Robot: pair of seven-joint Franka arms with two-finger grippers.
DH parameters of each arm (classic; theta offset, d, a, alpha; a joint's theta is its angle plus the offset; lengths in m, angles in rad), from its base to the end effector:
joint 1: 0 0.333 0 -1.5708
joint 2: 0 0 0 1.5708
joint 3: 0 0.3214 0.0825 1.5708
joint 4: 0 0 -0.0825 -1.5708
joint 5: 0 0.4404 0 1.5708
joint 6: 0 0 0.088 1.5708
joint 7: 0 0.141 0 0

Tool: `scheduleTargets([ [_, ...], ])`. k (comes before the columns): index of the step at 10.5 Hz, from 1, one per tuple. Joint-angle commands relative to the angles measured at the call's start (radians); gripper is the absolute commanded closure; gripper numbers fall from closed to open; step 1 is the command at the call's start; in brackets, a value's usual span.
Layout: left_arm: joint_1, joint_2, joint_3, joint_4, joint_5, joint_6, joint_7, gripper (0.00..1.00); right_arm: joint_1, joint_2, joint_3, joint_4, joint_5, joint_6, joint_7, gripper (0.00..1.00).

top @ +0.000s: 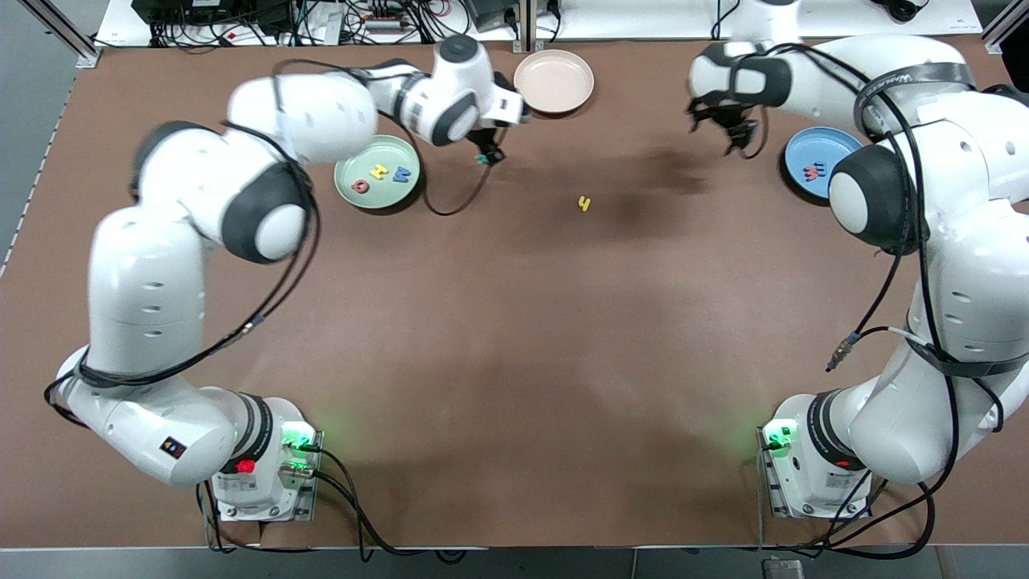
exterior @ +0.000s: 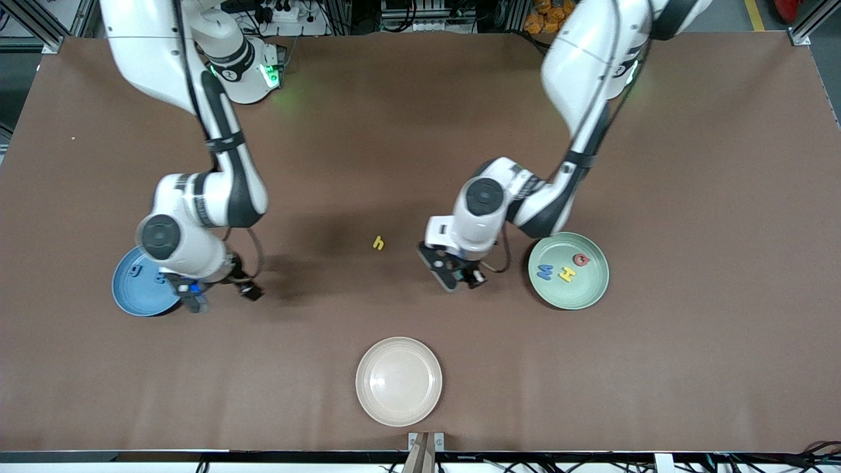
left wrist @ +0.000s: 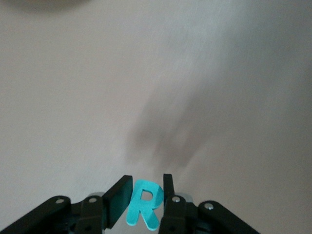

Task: Sort upper and lower case letters into plates
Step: 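Carry the R to the green plate while the right gripper reaches the 4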

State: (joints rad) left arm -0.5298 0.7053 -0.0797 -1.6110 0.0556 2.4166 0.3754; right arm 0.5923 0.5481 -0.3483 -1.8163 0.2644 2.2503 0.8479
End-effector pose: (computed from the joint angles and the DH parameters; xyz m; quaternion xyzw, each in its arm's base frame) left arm 0.6210 -0.4254 0.1560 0.8757 -0.4801 0.0504 0.0118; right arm 0.6578 0.1834 0.1779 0.9321 -0.3604 -0.0350 0.0105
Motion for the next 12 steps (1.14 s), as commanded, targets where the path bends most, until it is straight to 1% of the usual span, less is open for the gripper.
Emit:
scheduleTargets([
  [1, 0.123, -0.153, -0.040, -0.205, -0.019, -0.043, 0.165, 1.00, 0.095, -0.010, 0.038, 0.008, -0.001, -0.002, -0.023, 0.00],
  [3, 0.242, -0.211, -0.089, -0.335, -0.019, -0.045, 0.247, 1.00, 0.138, -0.008, 0.041, 0.049, -0.007, 0.008, -0.067, 0.00],
  [5, 0.347, -0.240, -0.123, -0.406, -0.019, -0.044, 0.336, 1.00, 0.150, -0.004, 0.045, 0.054, 0.006, 0.038, -0.055, 0.00],
  [6, 0.397, -0.241, -0.144, -0.423, -0.017, -0.044, 0.362, 1.00, 0.156, 0.000, 0.046, 0.052, 0.022, 0.043, -0.041, 0.00],
  [7, 0.463, -0.239, -0.179, -0.425, -0.019, -0.044, 0.414, 1.00, 0.173, 0.003, 0.048, 0.049, 0.076, 0.072, -0.030, 0.00],
  [8, 0.502, -0.236, -0.207, -0.431, -0.019, -0.044, 0.434, 1.00, 0.216, 0.010, 0.048, 0.037, 0.085, 0.119, -0.030, 0.00],
  [9, 0.507, -0.239, -0.216, -0.432, -0.019, -0.044, 0.435, 1.00, 0.256, 0.019, 0.048, 0.016, 0.085, 0.180, -0.032, 0.00],
  [10, 0.507, -0.241, -0.216, -0.429, -0.019, -0.044, 0.432, 0.62, 0.283, 0.021, 0.046, -0.013, 0.082, 0.228, -0.042, 0.00],
  [11, 0.507, -0.238, -0.216, -0.419, -0.019, -0.044, 0.435, 0.05, 0.297, 0.029, 0.046, -0.043, 0.075, 0.247, -0.064, 0.00],
  [12, 0.513, -0.237, -0.216, -0.403, -0.019, -0.044, 0.436, 0.00, 0.304, 0.050, 0.048, -0.046, 0.075, 0.238, -0.078, 0.00],
])
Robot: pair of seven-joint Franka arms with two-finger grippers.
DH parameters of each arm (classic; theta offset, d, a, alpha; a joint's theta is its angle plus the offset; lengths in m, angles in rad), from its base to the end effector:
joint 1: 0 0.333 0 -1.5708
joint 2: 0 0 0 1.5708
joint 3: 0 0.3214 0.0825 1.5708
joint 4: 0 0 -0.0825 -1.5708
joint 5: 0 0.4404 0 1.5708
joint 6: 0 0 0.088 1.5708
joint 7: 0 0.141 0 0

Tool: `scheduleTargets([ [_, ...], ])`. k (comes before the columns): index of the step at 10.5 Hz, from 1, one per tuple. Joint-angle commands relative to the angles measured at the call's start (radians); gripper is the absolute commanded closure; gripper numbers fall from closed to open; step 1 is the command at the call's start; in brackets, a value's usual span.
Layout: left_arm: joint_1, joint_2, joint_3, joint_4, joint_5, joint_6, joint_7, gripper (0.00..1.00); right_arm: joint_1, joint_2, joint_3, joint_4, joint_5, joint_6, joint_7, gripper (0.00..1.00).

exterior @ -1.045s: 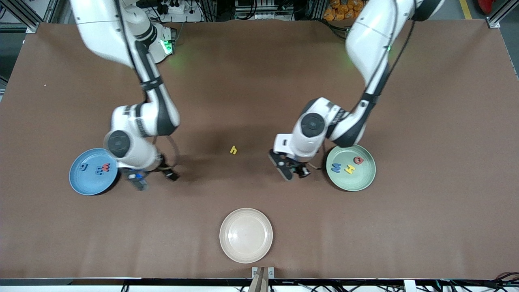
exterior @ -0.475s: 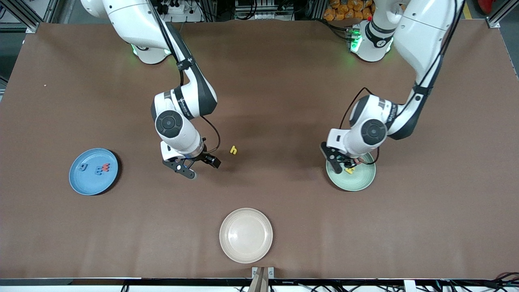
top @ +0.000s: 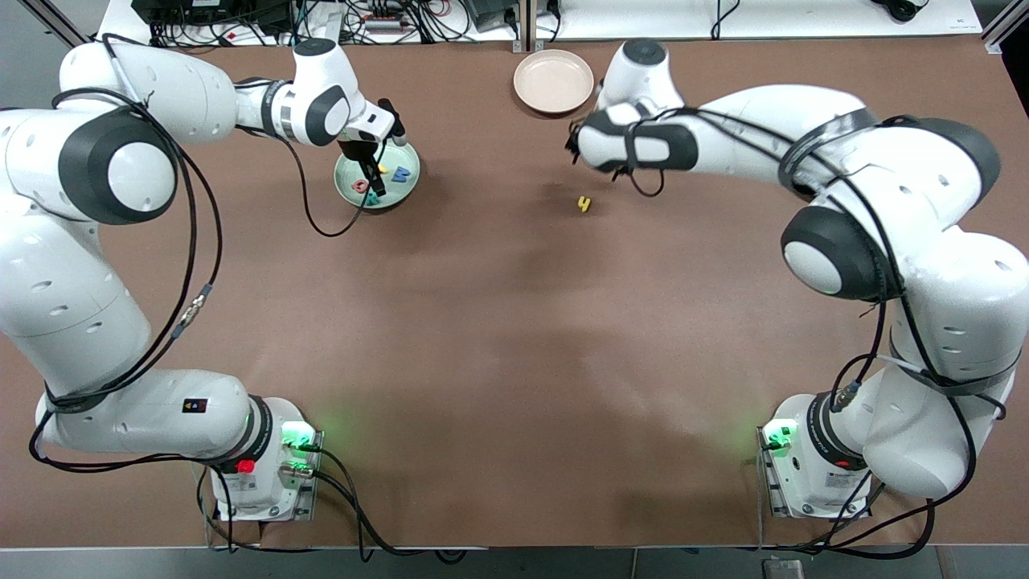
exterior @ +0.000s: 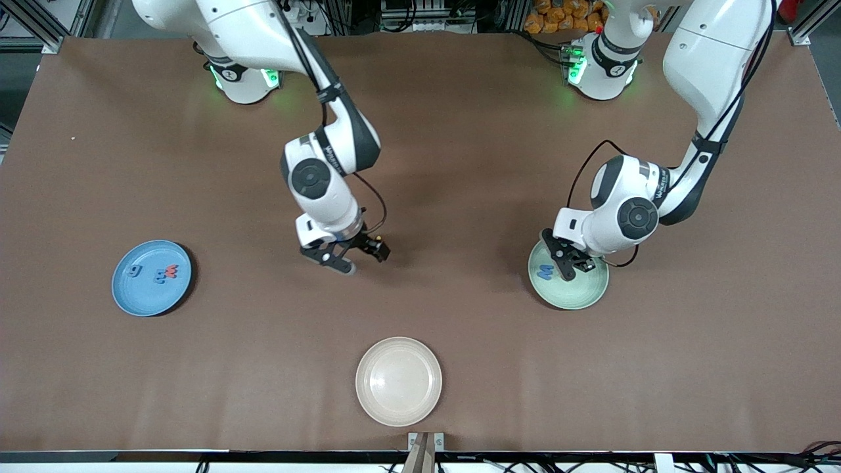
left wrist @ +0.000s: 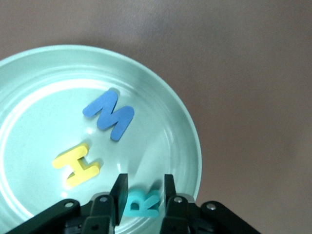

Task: Sort upper and lower case letters into plates
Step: 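Carry the R to the green plate while the right gripper reaches the 4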

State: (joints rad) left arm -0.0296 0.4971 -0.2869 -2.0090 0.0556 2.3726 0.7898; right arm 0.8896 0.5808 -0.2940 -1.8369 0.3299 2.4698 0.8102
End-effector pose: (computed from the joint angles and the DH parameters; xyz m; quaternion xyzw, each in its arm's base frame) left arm 0.5936 -0.1994 0.1317 0.8440 -0.5310 -0.0423 0.0620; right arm 0.5724 0.4008 0.1607 -0.9774 0.2045 -0.0155 0.0509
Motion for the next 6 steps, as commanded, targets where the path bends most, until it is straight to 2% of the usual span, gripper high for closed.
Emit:
scheduleTargets([
  [1, 0.028, -0.028, -0.009, 0.027, -0.019, -0.010, 0.020, 0.00, 0.028, 0.043, -0.008, -0.024, 0.009, 0.015, -0.031, 0.00],
  [3, 0.043, -0.006, -0.002, 0.161, -0.022, -0.135, 0.005, 0.00, 0.037, 0.060, -0.007, -0.019, 0.009, 0.015, -0.017, 0.00],
  [6, 0.068, -0.002, 0.000, 0.352, -0.075, -0.275, -0.256, 0.00, 0.035, 0.080, -0.007, 0.027, 0.015, 0.014, 0.053, 0.00],
])
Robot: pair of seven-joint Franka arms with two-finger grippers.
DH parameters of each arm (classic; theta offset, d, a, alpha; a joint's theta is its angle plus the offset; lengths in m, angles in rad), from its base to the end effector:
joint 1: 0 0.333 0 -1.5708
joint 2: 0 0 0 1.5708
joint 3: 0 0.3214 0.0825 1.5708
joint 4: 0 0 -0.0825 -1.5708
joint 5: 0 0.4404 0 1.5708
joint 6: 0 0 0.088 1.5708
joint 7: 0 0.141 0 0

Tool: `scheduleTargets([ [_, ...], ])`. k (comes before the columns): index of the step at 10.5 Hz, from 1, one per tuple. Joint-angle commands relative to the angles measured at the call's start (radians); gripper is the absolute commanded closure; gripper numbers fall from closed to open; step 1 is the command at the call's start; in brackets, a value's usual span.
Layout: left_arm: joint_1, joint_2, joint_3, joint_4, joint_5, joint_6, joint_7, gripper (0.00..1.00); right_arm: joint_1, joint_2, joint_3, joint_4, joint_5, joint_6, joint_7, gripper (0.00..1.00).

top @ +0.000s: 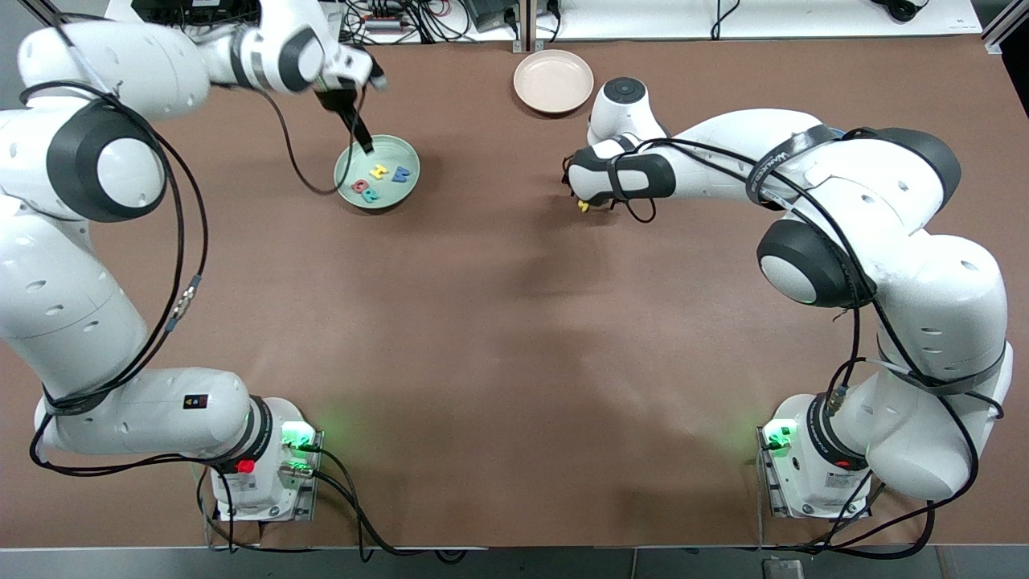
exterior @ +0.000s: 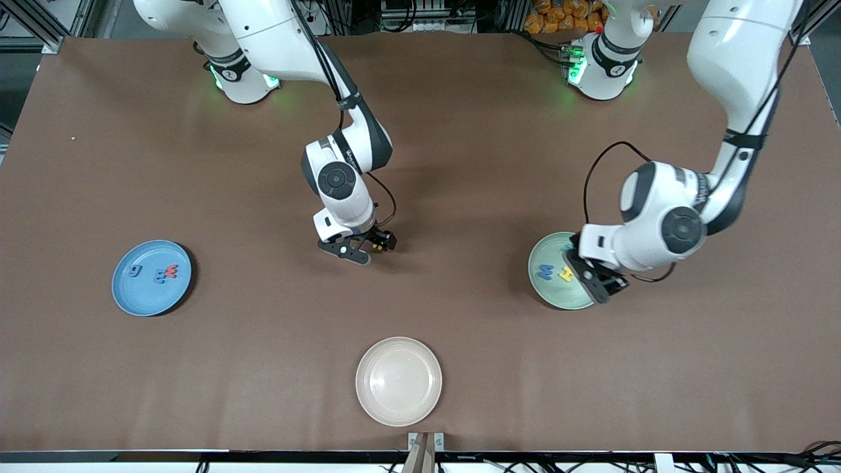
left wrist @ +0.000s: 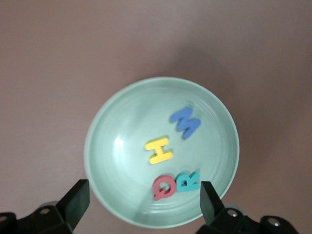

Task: Sort upper and lower case letters into plates
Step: 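Release the R in the green plate and withdraw the left gripper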

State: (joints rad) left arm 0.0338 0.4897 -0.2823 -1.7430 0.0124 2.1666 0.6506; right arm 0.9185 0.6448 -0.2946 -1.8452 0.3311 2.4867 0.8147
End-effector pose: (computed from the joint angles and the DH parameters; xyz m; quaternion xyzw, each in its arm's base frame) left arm 0.6833 -0.1625 0.2381 0.9033 -0.4241 -0.0109 0.0644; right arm 0.5531 0.4052 0.1162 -0.9805 0.1947 -0.0047 0.0245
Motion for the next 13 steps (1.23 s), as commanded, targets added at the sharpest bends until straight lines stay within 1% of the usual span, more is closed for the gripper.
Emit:
scheduleTargets([
  [1, 0.005, -0.003, -0.005, 0.120, -0.032, -0.092, -0.215, 0.00, 0.008, 0.021, -0.006, 0.037, 0.014, -0.006, 0.070, 0.00],
  [3, 0.027, -0.057, -0.005, 0.149, -0.038, -0.109, -0.316, 0.00, 0.010, 0.039, -0.006, 0.056, 0.011, -0.015, 0.073, 0.00],
  [4, 0.043, -0.078, -0.006, 0.178, -0.083, -0.146, -0.397, 0.00, 0.013, 0.059, -0.006, 0.085, 0.009, -0.049, 0.102, 0.00],
  [5, 0.049, -0.083, -0.003, 0.248, -0.135, -0.207, -0.487, 0.00, 0.013, 0.081, -0.008, 0.139, 0.006, -0.112, 0.165, 0.00],
  [6, 0.049, -0.085, -0.003, 0.285, -0.138, -0.270, -0.570, 0.00, 0.013, 0.098, -0.008, 0.179, 0.006, -0.170, 0.175, 0.00],
  [7, 0.046, -0.092, 0.000, 0.289, -0.138, -0.298, -0.615, 0.00, 0.013, 0.101, -0.008, 0.184, 0.006, -0.178, 0.184, 0.00],
  [8, 0.040, -0.121, 0.006, 0.292, -0.132, -0.336, -0.679, 0.00, 0.014, 0.104, -0.008, 0.182, 0.006, -0.174, 0.202, 0.00],
  [9, 0.041, -0.147, 0.011, 0.312, -0.124, -0.408, -0.775, 0.00, 0.016, 0.104, -0.008, 0.179, 0.006, -0.167, 0.211, 0.00],
  [10, 0.046, -0.166, 0.012, 0.336, -0.127, -0.474, -0.825, 0.00, 0.019, 0.104, -0.008, 0.175, 0.005, -0.161, 0.215, 0.00],
  [11, 0.038, -0.204, 0.050, 0.339, -0.126, -0.503, -0.830, 0.00, 0.025, 0.104, -0.008, 0.161, 0.005, -0.134, 0.216, 0.00],
  [12, 0.040, -0.236, 0.066, 0.339, -0.123, -0.549, -0.833, 0.00, 0.029, 0.104, -0.008, 0.143, 0.006, -0.093, 0.218, 0.00],
  [13, 0.046, -0.306, 0.084, 0.338, -0.080, -0.569, -0.833, 0.00, 0.034, 0.104, -0.008, 0.139, 0.006, -0.080, 0.234, 0.00],
])
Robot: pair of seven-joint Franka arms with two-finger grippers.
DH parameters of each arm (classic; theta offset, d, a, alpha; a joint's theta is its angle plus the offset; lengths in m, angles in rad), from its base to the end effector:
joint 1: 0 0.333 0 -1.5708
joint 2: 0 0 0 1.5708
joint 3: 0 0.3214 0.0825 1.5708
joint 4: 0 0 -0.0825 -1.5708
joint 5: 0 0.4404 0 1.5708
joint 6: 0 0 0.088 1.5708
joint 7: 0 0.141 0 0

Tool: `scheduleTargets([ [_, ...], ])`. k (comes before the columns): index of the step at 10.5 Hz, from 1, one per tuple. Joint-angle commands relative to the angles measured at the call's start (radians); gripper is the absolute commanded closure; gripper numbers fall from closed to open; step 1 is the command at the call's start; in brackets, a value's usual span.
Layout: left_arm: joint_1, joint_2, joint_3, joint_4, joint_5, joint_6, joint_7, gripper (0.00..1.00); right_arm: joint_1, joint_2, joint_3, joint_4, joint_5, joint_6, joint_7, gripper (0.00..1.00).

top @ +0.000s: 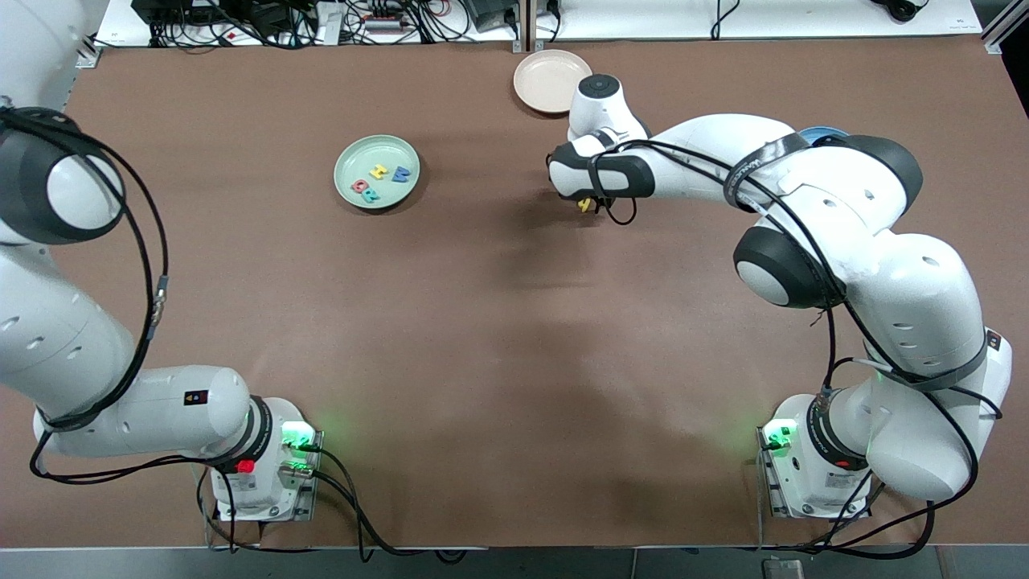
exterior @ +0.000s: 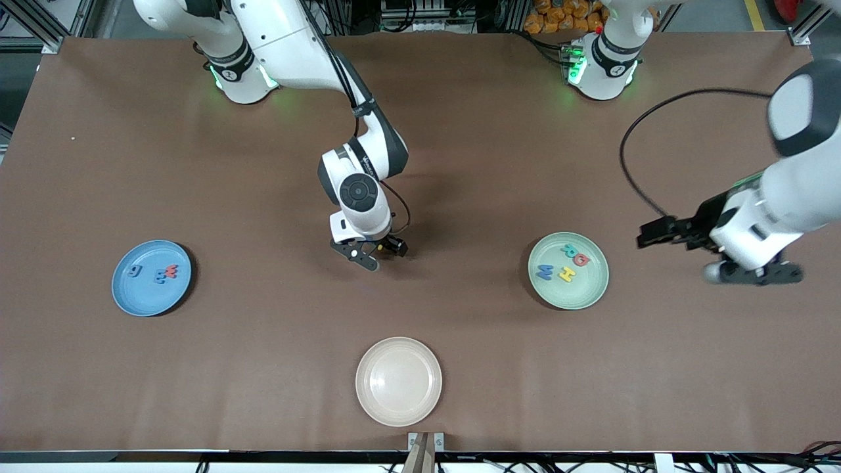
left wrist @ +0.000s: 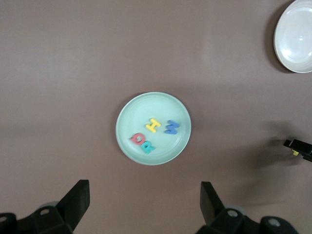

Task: Sort upper and lower case letters into plates
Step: 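Release the R in the green plate and withdraw the left gripper, then lower the right gripper and grasp the yellow 4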

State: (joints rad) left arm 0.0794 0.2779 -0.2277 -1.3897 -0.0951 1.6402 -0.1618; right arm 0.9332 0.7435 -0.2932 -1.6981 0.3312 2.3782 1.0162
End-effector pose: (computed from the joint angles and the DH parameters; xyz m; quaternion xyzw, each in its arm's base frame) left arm 0.6898 -0.0982 0.5214 0.9968 0.0144 -0.0220 0.0758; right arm 0.5595 0.4394 0.1026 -0.9626 0.2706 0.0162 0.0026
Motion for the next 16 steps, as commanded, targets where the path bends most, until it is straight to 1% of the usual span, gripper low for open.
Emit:
scheduleTargets([
  [1, -0.001, -0.129, 0.051, -0.031, 0.067, -0.045, -0.015, 0.00, 0.019, 0.004, -0.011, -0.008, 0.005, 0.027, 0.036, 0.00],
  [3, 0.002, -0.164, 0.056, -0.034, 0.089, -0.045, -0.007, 0.00, 0.019, 0.002, -0.011, -0.009, 0.005, 0.026, 0.038, 0.00],
  [5, 0.025, -0.181, 0.056, -0.049, 0.106, -0.045, 0.010, 0.00, 0.024, -0.016, -0.015, -0.035, 0.005, 0.018, 0.041, 0.00],
  [6, 0.067, -0.183, 0.056, -0.058, 0.101, -0.043, 0.042, 0.00, 0.027, -0.013, -0.015, -0.037, 0.005, 0.019, 0.041, 0.00],
  [7, 0.103, -0.207, 0.054, -0.105, 0.091, -0.024, 0.103, 0.00, 0.030, -0.012, -0.017, -0.041, 0.005, 0.022, 0.041, 0.00],
  [8, 0.111, -0.245, 0.051, -0.165, 0.095, 0.008, 0.143, 0.00, 0.032, -0.013, -0.017, -0.041, 0.003, 0.021, 0.041, 0.00],
  [9, 0.111, -0.265, 0.042, -0.189, 0.088, 0.007, 0.130, 0.00, 0.032, -0.015, -0.018, -0.041, 0.003, 0.021, 0.041, 0.00],
  [12, 0.102, -0.256, 0.025, -0.178, 0.086, -0.002, 0.128, 0.00, 0.032, -0.021, -0.026, -0.041, 0.003, 0.016, 0.041, 0.00],
  [13, 0.099, -0.256, 0.013, -0.178, 0.083, 0.000, 0.119, 0.00, 0.033, -0.024, -0.027, -0.041, 0.003, 0.016, 0.060, 0.15],
  [14, 0.096, -0.256, 0.002, -0.180, 0.074, 0.001, 0.066, 0.00, 0.033, -0.026, -0.027, -0.041, 0.003, 0.016, 0.079, 0.42],
  [15, 0.073, -0.256, -0.002, -0.181, 0.068, 0.001, -0.009, 0.00, 0.036, -0.026, -0.029, -0.041, 0.003, 0.016, 0.084, 0.77],
  [16, 0.054, -0.258, -0.004, -0.184, 0.071, 0.001, -0.018, 0.00, 0.042, -0.026, -0.035, -0.041, 0.003, 0.013, 0.084, 1.00],
])
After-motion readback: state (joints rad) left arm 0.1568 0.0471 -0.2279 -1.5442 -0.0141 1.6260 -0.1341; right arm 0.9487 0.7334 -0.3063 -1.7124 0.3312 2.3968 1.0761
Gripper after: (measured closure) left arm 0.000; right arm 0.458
